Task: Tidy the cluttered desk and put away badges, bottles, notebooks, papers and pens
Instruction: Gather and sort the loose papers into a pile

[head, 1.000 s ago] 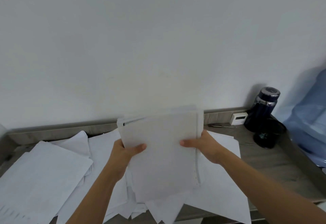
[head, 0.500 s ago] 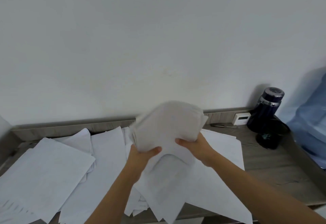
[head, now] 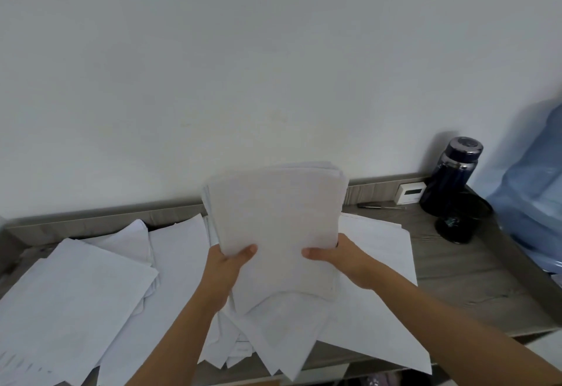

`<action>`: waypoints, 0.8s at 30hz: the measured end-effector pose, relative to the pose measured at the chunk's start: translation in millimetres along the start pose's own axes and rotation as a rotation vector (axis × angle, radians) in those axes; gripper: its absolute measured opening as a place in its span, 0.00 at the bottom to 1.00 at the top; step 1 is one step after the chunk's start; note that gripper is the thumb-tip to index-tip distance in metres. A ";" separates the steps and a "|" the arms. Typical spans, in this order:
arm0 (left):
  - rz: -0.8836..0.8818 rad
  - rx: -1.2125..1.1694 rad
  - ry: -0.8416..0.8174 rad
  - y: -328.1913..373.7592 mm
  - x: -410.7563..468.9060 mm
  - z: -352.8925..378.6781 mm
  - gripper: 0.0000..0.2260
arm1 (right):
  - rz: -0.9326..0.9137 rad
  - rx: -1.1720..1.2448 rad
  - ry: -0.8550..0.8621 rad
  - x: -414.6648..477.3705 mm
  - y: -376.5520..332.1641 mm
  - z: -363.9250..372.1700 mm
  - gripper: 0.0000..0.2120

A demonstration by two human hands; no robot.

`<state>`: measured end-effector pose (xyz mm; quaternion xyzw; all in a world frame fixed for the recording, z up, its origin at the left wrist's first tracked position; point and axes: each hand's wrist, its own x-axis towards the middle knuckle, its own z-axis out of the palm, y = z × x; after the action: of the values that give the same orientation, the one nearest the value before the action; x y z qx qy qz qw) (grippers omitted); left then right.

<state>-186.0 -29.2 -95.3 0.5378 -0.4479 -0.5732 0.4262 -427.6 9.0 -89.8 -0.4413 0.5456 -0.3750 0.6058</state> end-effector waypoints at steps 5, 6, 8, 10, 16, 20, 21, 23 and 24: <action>-0.157 -0.003 -0.023 -5.5 21.9 -24.7 0.15 | 0.052 0.051 0.506 3.5 12.1 -69.7 0.19; -0.211 0.015 -0.024 -12.7 23.6 -29.4 0.16 | 0.107 -0.028 0.739 2.8 25.1 -89.8 0.20; -0.312 0.064 -0.024 -31.8 22.1 -35.6 0.16 | 0.255 -0.104 0.963 -3.2 52.2 -122.0 0.27; -0.393 0.100 -0.010 -50.7 18.4 -38.5 0.16 | 0.338 0.036 0.980 -8.3 66.8 -136.5 0.33; -0.478 0.095 -0.033 -69.0 25.6 -43.2 0.20 | 0.411 0.268 0.767 5.0 55.6 -110.7 0.30; -0.480 0.117 -0.039 -69.1 25.9 -45.3 0.21 | 0.557 0.095 0.510 2.1 54.9 -90.3 0.15; -0.480 0.118 -0.038 -69.4 25.6 -45.4 0.21 | 0.564 -0.024 0.459 -1.2 55.0 -86.0 0.14; -0.480 0.110 -0.034 -68.9 24.8 -46.3 0.21 | 0.522 -0.217 0.399 -2.8 56.4 -78.1 0.10; -0.479 0.110 -0.035 -68.3 24.3 -45.8 0.21 | 0.480 -0.252 0.387 -2.6 57.0 -74.8 0.08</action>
<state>-142.2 -39.3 -168.4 0.6411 -0.3453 -0.6418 0.2406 -503.6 20.9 -143.8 -0.2923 0.7809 -0.2282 0.5026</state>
